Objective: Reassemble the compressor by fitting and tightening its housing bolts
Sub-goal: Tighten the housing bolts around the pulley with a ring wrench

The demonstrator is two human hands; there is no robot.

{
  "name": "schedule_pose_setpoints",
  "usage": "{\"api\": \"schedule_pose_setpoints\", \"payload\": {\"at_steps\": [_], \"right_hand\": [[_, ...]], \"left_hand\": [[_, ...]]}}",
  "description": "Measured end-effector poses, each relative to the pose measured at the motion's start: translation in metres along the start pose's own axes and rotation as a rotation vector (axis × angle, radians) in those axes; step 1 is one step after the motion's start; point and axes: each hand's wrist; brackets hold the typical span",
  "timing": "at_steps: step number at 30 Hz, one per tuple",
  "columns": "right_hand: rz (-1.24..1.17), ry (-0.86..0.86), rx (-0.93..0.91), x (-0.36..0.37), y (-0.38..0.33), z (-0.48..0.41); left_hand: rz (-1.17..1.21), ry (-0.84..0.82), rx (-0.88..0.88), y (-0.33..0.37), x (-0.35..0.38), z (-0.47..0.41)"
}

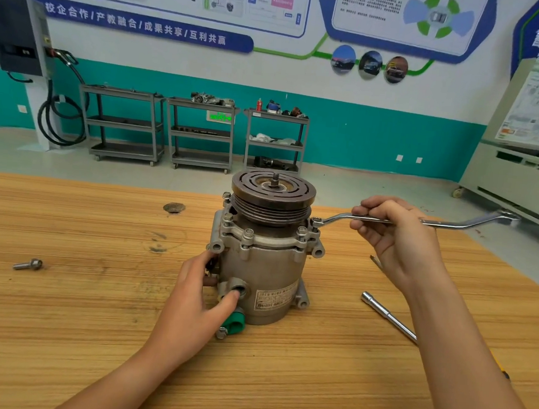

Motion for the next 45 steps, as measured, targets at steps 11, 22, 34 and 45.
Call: {"api": "schedule_pose_setpoints", "payload": {"at_steps": [11, 22, 34, 45], "right_hand": [[0.053, 0.168, -0.267, 0.012, 0.023, 0.024], [0.235, 0.251, -0.598, 0.051, 0.063, 0.055], [-0.209, 0.32, -0.267, 0.024, 0.024, 0.029], [-0.047, 0.192, -0.175, 0.022, 0.018, 0.018]], "left_hand": [[0.018, -0.015, -0.005, 0.001, -0.001, 0.0], [0.039, -0.009, -0.021, 0.001, 0.001, 0.001], [0.026, -0.004, 0.0, 0.001, 0.001, 0.0], [0.024, -0.012, 0.001, 0.0, 0.0, 0.001]]}}
Point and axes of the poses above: each hand's wrist, its own z-axis away from the middle knuckle, its own x-axis out of the palm, y = z × x, and after that the axes turned 10 degrees about -z, right-handed
